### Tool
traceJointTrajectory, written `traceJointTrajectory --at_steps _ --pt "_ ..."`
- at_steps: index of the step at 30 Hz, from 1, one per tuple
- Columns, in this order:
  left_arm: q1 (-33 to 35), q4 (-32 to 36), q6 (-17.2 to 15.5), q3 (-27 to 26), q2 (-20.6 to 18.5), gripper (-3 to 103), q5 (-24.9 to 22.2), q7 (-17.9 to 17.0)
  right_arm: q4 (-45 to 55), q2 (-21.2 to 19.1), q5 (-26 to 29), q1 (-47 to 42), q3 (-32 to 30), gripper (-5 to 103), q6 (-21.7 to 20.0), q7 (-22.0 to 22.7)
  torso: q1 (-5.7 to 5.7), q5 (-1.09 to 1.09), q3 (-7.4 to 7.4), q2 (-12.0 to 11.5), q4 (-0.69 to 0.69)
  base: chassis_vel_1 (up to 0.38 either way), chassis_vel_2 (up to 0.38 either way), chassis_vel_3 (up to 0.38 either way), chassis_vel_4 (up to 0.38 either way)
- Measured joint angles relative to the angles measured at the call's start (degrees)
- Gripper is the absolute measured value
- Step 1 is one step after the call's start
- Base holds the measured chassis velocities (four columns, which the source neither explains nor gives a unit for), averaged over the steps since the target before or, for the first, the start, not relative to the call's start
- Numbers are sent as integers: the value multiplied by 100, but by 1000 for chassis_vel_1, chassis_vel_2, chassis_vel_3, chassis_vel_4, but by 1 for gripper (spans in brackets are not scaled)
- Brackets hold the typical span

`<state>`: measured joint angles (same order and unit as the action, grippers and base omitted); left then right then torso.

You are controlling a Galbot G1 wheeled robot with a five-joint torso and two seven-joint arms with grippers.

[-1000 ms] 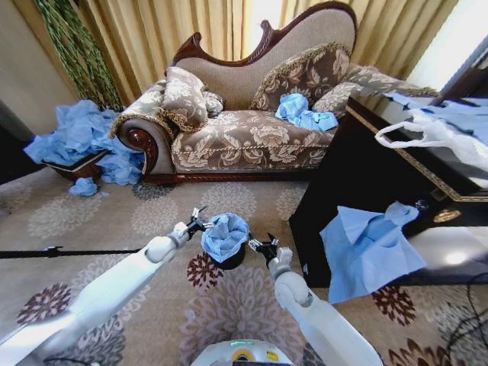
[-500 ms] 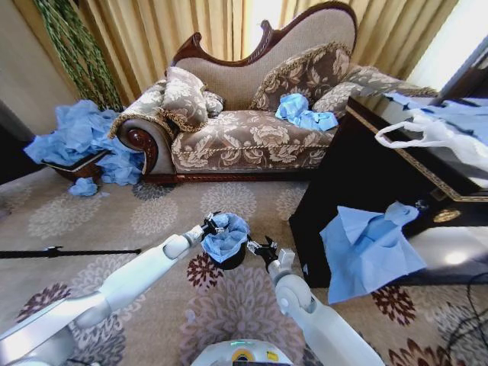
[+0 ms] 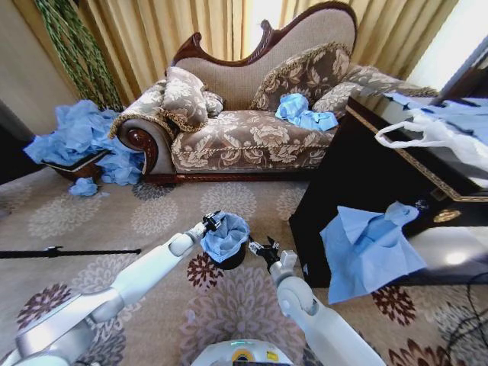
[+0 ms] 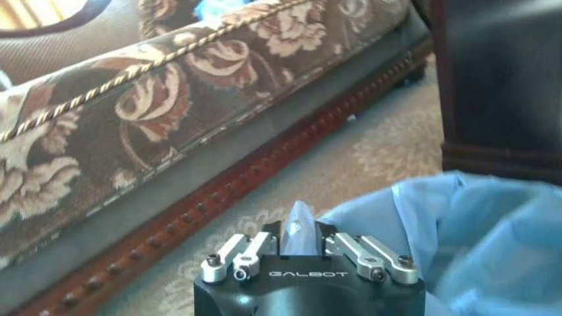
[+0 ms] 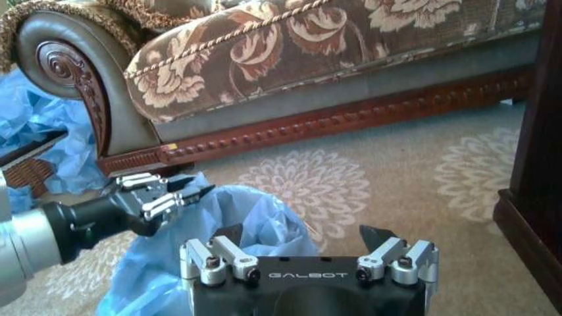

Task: Place a garbage bag over the trash bin.

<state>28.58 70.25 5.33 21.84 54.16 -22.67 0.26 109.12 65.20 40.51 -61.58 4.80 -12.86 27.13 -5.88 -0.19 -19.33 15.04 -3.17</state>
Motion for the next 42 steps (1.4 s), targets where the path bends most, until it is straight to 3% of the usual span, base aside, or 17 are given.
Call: traceJointTrajectory --at_steps 2,6,8,14,27,32,37,42 --pt "-1 25 -95 -32 8 19 -256 -41 -8 -5 -27 0 -4 88 12 -7 0 0 0 0 0 0 0 0 0" --pt "21 -52 -112 -104 13 12 -307 -63 7 -2 -42 -18 -2 88 21 -23 0 0 0 0 0 0 0 0 0" --pt "59 -174 -114 -227 27 2 -313 -104 83 17 -44 -74 47 88 23 -26 0 -2 0 0 0 0 0 0 0" --pt "51 -399 -96 -377 62 0 -308 -115 95 94 -38 -114 193 88 14 10 0 -1 0 0 1 0 0 0 0" --pt "-176 -1498 298 -423 531 0 -228 177 -205 293 -70 -16 310 84 40 72 2 5 3 1 5 0 0 0 0" --pt "-48 -1318 288 -436 397 0 -343 198 -253 312 -38 74 365 80 37 91 2 1 2 2 -1 0 0 0 0" --pt "180 -586 -49 -446 -49 0 -884 223 -273 286 13 154 412 80 14 99 -2 -8 -4 0 -1 0 0 0 0" --pt "187 -294 -178 -541 -330 0 -1120 299 -266 286 43 143 426 79 -5 108 -2 -3 -2 -1 0 0 0 0 0"
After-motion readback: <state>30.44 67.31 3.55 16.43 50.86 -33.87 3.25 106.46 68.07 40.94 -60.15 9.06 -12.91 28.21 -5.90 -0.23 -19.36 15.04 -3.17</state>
